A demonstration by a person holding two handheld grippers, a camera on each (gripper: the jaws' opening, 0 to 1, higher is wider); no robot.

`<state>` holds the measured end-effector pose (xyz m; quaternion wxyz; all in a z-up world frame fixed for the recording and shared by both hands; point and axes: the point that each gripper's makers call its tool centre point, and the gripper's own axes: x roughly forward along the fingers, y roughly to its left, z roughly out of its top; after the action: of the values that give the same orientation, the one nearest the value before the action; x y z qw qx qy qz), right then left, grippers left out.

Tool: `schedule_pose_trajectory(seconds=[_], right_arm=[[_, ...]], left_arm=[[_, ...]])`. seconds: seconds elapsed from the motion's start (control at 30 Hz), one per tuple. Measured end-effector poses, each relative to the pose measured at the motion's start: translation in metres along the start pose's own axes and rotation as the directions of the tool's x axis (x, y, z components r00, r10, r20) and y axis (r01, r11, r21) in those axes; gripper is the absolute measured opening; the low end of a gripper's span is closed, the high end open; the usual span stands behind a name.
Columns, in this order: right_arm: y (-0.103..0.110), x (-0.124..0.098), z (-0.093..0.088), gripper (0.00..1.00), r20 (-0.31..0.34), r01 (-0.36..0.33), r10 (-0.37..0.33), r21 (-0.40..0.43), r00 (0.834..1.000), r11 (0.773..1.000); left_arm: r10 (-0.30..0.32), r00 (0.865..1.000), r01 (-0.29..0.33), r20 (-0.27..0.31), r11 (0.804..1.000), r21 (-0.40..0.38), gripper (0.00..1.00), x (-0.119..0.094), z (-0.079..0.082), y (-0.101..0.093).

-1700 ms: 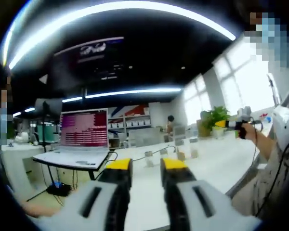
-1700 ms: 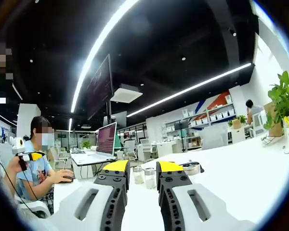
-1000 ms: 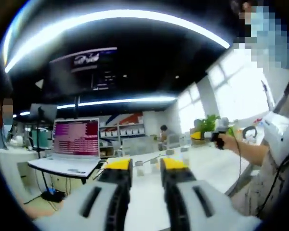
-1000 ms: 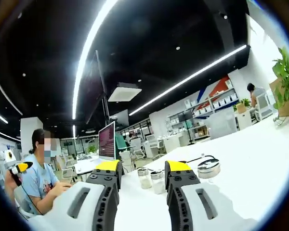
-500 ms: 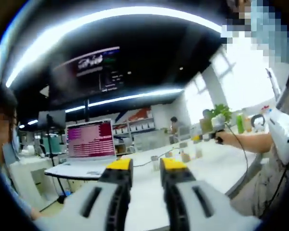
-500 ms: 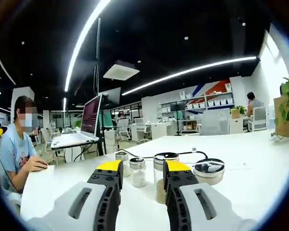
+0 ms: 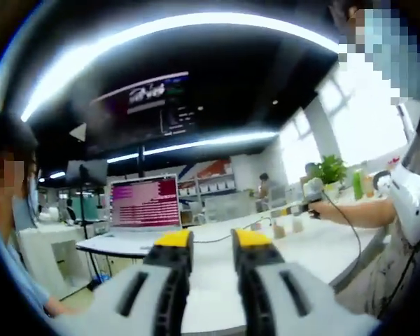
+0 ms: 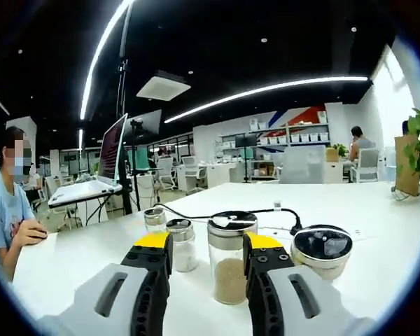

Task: Rotate the seasoning bottle until the label or dispensing opening points toward the visible target arrow and the bottle remains upright within the marked orientation range

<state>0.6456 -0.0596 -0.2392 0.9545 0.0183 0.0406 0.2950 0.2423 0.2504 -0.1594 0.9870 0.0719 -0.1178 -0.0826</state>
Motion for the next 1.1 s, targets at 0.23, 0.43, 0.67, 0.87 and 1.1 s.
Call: schedule_pose_trajectory(seconds=[0.23, 0.43, 0.67, 0.87, 1.1], right_arm=[[-0.011, 0.001, 0.003, 0.45, -0.007, 0.087, -0.087, 0.011, 0.996, 0.996], [-0.017, 0.000, -0.003, 0.41, -0.019, 0.128, -0.128, 0.021, 0.992, 0.992], [-0.026, 0.016, 0.000, 0.39, -0.018, 0.144, -0.144, -0.009, 0.989, 0.990], [-0.014, 0.020, -0.006, 0.42, -0.017, 0.148, -0.149, -0.029, 0.989, 0.989], [-0.021, 0.030, -0.009, 0.41, -0.031, 0.208, -0.213, -0.134, 0.976, 0.969]], left_arm=[[-0.008, 0.997, 0.006, 0.082, 1.000, 0.024, 0.24, -0.017, 0.028, -0.005], [0.027, 0.998, -0.027, 0.065, 1.000, -0.005, 0.24, -0.025, 0.017, 0.010], [0.045, 0.998, -0.044, 0.041, 0.999, -0.016, 0.24, -0.025, 0.006, 0.018], [0.035, 0.999, -0.035, -0.004, 0.999, -0.031, 0.24, -0.019, -0.007, 0.018], [0.031, 0.999, -0.032, -0.016, 0.997, -0.077, 0.24, -0.004, -0.023, 0.016]])
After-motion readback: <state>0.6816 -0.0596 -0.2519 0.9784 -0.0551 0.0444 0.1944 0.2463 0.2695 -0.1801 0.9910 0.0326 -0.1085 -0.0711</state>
